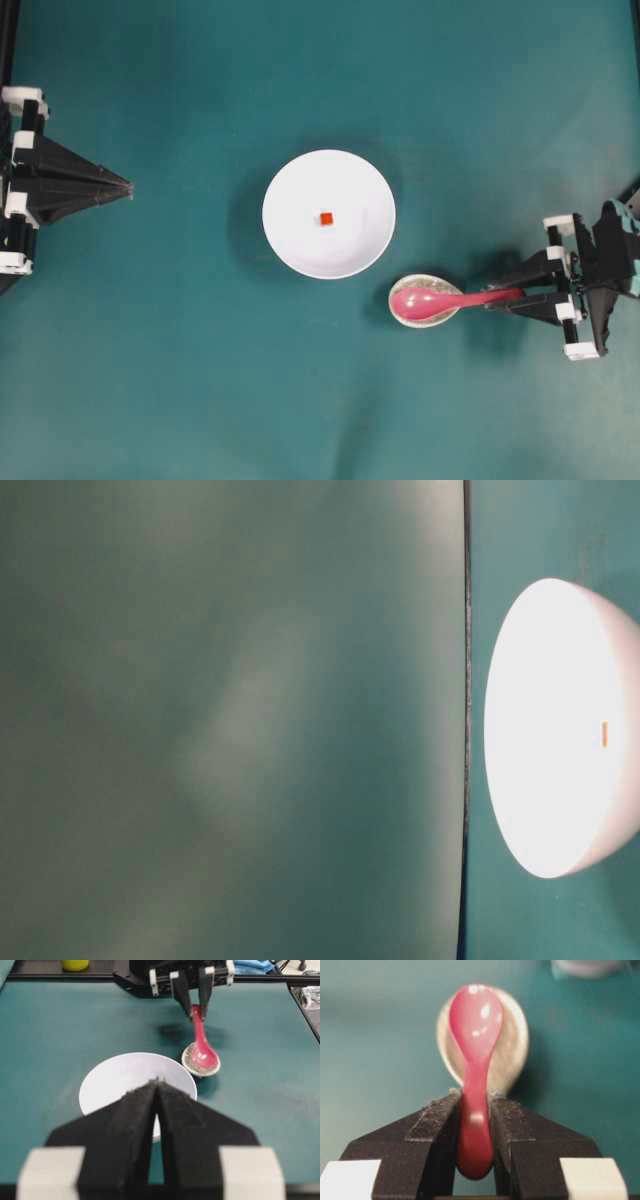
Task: Grip the spoon and scoop the red block from the bowl with right arm.
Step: 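Lift the spoon off its rest and lower it into the white bowl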
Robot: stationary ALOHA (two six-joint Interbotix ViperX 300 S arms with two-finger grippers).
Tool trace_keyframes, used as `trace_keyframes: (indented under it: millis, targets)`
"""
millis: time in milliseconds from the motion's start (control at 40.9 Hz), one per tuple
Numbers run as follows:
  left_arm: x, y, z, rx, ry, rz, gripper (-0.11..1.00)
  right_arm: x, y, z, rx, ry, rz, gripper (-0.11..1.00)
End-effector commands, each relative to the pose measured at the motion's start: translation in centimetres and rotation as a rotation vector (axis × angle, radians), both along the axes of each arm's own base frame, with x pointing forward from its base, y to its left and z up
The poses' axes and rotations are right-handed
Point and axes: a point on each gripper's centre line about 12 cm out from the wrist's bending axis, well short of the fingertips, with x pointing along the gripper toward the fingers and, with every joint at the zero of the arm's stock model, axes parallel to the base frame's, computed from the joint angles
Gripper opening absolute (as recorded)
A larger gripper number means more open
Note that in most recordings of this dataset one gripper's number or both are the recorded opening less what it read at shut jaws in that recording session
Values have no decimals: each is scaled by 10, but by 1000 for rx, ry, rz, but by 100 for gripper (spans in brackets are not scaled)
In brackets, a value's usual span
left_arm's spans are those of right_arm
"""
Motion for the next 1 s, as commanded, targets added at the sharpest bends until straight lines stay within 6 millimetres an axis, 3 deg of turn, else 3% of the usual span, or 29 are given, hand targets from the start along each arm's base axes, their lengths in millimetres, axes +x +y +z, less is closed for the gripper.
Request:
trace_keyframes:
  millis: [0,245,343,563,710,979]
  targets:
    - [0,0,13,1,-37,-2,0,14,3,26,53,-92,-18,23]
    - [-6,0,22,0,-67,-2,0,56,-2,84,76,-49,-25,23]
    - [-7,0,22,-6,-60,-1,0,75,-18,109,92,84,-22,23]
    - [-7,0,23,-23,-24,1,0,105,-70,143,187,423,-30,23]
    - [-6,0,26,-23,-26,1,0,127,-87,139,166,582,-6,23]
    - [-7,0,31,-19,-41,0,0,173,-100,127,38,691,28,23]
